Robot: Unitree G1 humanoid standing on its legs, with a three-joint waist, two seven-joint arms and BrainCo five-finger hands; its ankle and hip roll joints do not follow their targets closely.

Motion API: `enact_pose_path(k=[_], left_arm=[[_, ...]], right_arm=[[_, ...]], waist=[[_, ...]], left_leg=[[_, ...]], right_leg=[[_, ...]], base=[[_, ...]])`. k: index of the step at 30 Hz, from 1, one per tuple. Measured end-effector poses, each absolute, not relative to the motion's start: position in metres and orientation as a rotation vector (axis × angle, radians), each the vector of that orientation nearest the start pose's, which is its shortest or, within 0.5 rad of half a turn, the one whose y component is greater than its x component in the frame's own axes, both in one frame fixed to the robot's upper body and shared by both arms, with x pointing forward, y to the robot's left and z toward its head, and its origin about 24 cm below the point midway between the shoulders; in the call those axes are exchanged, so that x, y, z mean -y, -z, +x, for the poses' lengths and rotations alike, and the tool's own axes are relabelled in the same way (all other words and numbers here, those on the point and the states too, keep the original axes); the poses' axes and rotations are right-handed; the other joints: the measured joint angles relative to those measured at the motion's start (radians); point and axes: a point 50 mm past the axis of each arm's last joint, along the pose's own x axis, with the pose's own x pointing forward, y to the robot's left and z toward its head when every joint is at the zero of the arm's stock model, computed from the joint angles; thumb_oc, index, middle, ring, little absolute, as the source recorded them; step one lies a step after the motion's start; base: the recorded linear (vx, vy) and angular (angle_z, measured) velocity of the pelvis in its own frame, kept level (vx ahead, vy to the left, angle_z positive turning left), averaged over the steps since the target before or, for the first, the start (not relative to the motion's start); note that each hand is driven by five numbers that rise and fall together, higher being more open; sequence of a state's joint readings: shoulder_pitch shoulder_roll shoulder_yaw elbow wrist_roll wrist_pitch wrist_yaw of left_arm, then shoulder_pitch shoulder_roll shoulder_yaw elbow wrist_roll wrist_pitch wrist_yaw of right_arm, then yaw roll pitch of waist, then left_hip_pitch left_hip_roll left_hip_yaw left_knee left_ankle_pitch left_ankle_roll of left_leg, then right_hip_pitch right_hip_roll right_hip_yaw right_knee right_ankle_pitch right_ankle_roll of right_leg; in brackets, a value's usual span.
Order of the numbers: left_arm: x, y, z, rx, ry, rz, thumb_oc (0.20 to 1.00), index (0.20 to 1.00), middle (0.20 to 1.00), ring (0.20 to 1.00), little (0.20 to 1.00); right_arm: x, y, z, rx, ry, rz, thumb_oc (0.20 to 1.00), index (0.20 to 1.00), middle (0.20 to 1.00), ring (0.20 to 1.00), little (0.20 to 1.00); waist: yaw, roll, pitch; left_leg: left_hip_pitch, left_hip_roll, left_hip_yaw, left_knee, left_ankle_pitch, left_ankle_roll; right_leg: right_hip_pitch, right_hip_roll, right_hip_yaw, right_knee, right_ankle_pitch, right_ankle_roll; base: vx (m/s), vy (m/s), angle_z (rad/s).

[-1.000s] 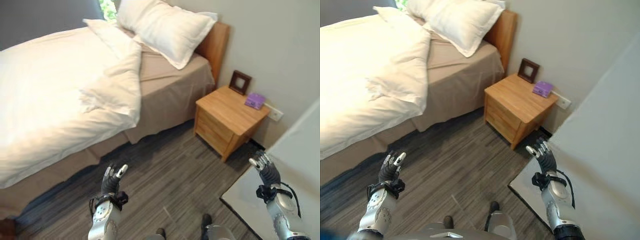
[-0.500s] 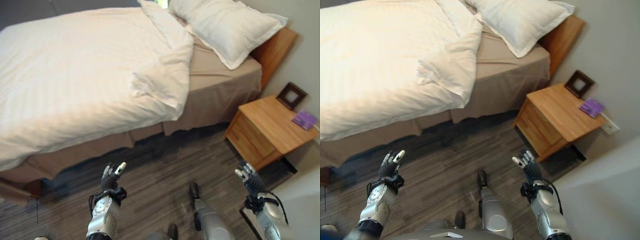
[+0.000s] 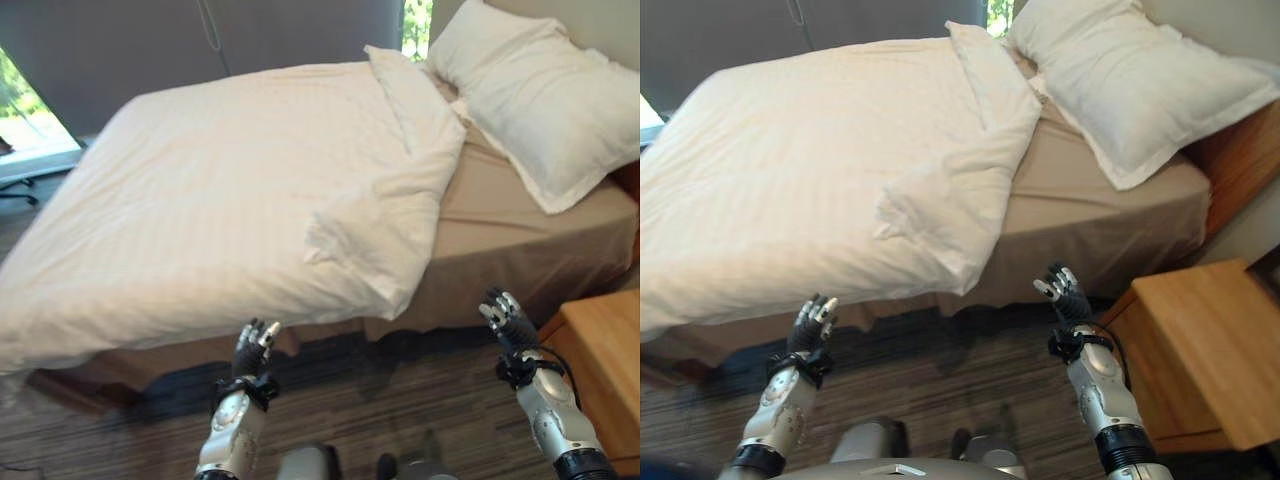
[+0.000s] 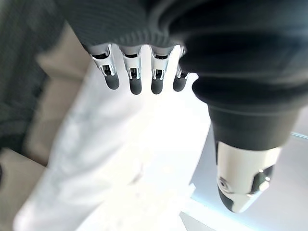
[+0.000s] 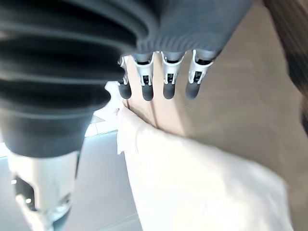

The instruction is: Making the bed.

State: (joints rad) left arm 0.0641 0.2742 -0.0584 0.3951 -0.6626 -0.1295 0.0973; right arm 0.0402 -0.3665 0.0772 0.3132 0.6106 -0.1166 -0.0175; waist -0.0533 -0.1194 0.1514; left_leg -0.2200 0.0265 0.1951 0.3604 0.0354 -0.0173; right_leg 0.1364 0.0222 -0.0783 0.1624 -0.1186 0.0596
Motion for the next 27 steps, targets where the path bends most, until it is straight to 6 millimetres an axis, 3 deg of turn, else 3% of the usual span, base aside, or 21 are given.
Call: enact_pose_path(k=[1,2,3,4,5,6,7,8,9,10,12,14,18,24,27], left_arm=[[-0.225,0.046,0.21,-0.343,-0.268,-0.332,1.0,1.0,1.0,1.0,1.0],[-0.228,0.049,0.203,-0.364,-0.28,-0.322,1.0,1.0,1.0,1.0,1.0],[-0.23,0.053,0.198,-0.38,-0.292,-0.319,1.0,1.0,1.0,1.0,1.0],[-0.228,0.056,0.194,-0.393,-0.294,-0.323,1.0,1.0,1.0,1.0,1.0],[-0.231,0.054,0.197,-0.389,-0.299,-0.316,1.0,1.0,1.0,1.0,1.0],[-0.234,0.039,0.212,-0.313,-0.287,-0.316,1.0,1.0,1.0,1.0,1.0],[-0.228,0.038,0.219,-0.305,-0.271,-0.331,1.0,1.0,1.0,1.0,1.0],[-0.223,0.037,0.221,-0.304,-0.249,-0.334,1.0,1.0,1.0,1.0,1.0],[-0.223,0.037,0.22,-0.302,-0.238,-0.33,1.0,1.0,1.0,1.0,1.0],[-0.225,0.038,0.216,-0.311,-0.242,-0.323,1.0,1.0,1.0,1.0,1.0],[-0.225,0.037,0.217,-0.304,-0.231,-0.313,1.0,1.0,1.0,1.0,1.0],[-0.224,0.032,0.221,-0.287,-0.214,-0.291,1.0,1.0,1.0,1.0,1.0],[-0.25,0.018,0.222,-0.235,-0.273,-0.235,1.0,1.0,1.0,1.0,1.0],[-0.294,-0.002,0.224,-0.144,-0.472,-0.188,1.0,1.0,1.0,1.0,1.0],[-0.314,-0.003,0.226,-0.186,-0.536,-0.073,1.0,1.0,1.0,1.0,1.0]], right_arm=[[0.236,0.018,0.227,-0.26,0.121,0.199,1.0,1.0,1.0,1.0,1.0],[0.234,0.021,0.222,-0.269,0.122,0.205,1.0,1.0,1.0,1.0,1.0],[0.236,0.024,0.216,-0.283,0.122,0.203,1.0,1.0,1.0,1.0,1.0],[0.238,0.025,0.212,-0.291,0.122,0.195,1.0,1.0,1.0,1.0,1.0],[0.234,0.031,0.204,-0.315,0.124,0.214,1.0,1.0,1.0,1.0,1.0],[0.24,0.027,0.202,-0.3,0.134,0.203,1.0,1.0,1.0,1.0,1.0],[0.245,0.034,0.195,-0.33,0.168,0.21,1.0,1.0,1.0,1.0,1.0],[0.245,0.041,0.187,-0.37,0.18,0.211,1.0,1.0,1.0,1.0,1.0],[0.242,0.045,0.181,-0.385,0.183,0.229,1.0,1.0,1.0,1.0,1.0],[0.24,0.047,0.179,-0.39,0.185,0.239,1.0,1.0,1.0,1.0,1.0],[0.238,0.047,0.178,-0.393,0.176,0.239,1.0,1.0,1.0,1.0,1.0],[0.243,0.043,0.181,-0.382,0.172,0.212,1.0,1.0,1.0,1.0,1.0],[0.239,0.036,0.194,-0.341,0.149,0.219,1.0,1.0,1.0,1.0,1.0],[0.239,0.036,0.194,-0.341,0.133,0.218,1.0,1.0,1.0,1.0,1.0],[0.244,0.039,0.187,-0.37,0.126,0.191,1.0,1.0,1.0,1.0,1.0]], waist=[[0.006,0.035,-0.003],[0.004,0.048,-0.013],[-0.005,0.08,-0.013],[-0.017,0.141,-0.014],[-0.038,0.146,-0.029],[-0.037,0.156,-0.03],[-0.071,0.173,-0.025],[-0.074,0.176,-0.026],[-0.072,0.158,-0.027],[-0.073,0.15,-0.033],[-0.08,0.136,-0.045],[-0.079,0.164,-0.059],[-0.074,0.145,-0.057],[-0.074,0.181,-0.064],[-0.081,0.186,-0.066]], left_leg=[[0.013,-0.042,-0.04,-0.169,0.047,0.068],[0.033,-0.077,-0.051,-0.209,0.052,0.083],[0.054,-0.104,-0.075,-0.194,0.121,0.159],[0.076,-0.076,-0.091,-0.192,0.196,0.276],[0.113,-0.066,-0.102,-0.266,0.169,0.268],[0.175,-0.088,-0.138,-0.456,0.174,0.254],[0.178,-0.077,-0.162,-0.458,0.155,0.182],[0.198,-0.065,-0.151,-0.457,0.139,0.15],[0.226,-0.059,-0.122,-0.456,0.112,0.119],[0.243,-0.056,-0.108,-0.454,0.104,0.113],[0.246,-0.04,-0.091,-0.417,0.075,0.066],[0.252,-0.013,-0.113,-0.438,0.056,0.03],[0.261,-0.023,-0.114,-0.453,0.054,0.028],[0.263,-0.02,-0.111,-0.458,0.038,0.018],[0.261,-0.005,-0.092,-0.453,0.044,0.012]], right_leg=[[0.038,0.03,-0.018,0.001,-0.005,0.018],[0.073,0.045,-0.019,-0.019,-0.01,0.025],[0.089,0.073,-0.012,0.017,-0.023,0.044],[0.057,0.121,-0.003,0.124,-0.038,0.055],[-0.044,0.091,0.018,0.283,-0.145,-0.019],[-0.207,-0.059,0.094,0.2,-0.149,0.004],[-0.186,-0.066,0.056,0.159,-0.106,-0.012],[-0.147,-0.064,0.039,0.108,-0.087,-0.015],[-0.123,-0.067,0.048,0.086,-0.08,-0.028],[-0.113,-0.074,0.049,0.083,-0.081,-0.032],[-0.119,-0.095,0.058,0.077,-0.082,-0.034],[-0.12,-0.084,0.066,0.055,-0.067,-0.007],[-0.096,-0.09,0.078,0.005,-0.058,0.02],[-0.085,-0.086,0.086,-0.022,-0.045,0.023],[-0.098,-0.07,0.098,-0.021,-0.038,0.015]], base=[[0.34,0.076,-0.37],[0.28,0.067,-0.52],[0.15,0.074,-0.35],[0.14,0.08,-0.18],[0.15,0.087,-0.67],[0.17,0.124,-0.26],[0.14,0.134,-0.21],[0.09,0.133,0.23],[0.04,0.085,-0.13],[0.03,0.076,-0.25],[0.01,0.048,-0.11],[0.02,0.073,-0.02],[0.01,0.051,0.0],[0.01,0.023,-0.01],[0.0,0.012,-0.19]])
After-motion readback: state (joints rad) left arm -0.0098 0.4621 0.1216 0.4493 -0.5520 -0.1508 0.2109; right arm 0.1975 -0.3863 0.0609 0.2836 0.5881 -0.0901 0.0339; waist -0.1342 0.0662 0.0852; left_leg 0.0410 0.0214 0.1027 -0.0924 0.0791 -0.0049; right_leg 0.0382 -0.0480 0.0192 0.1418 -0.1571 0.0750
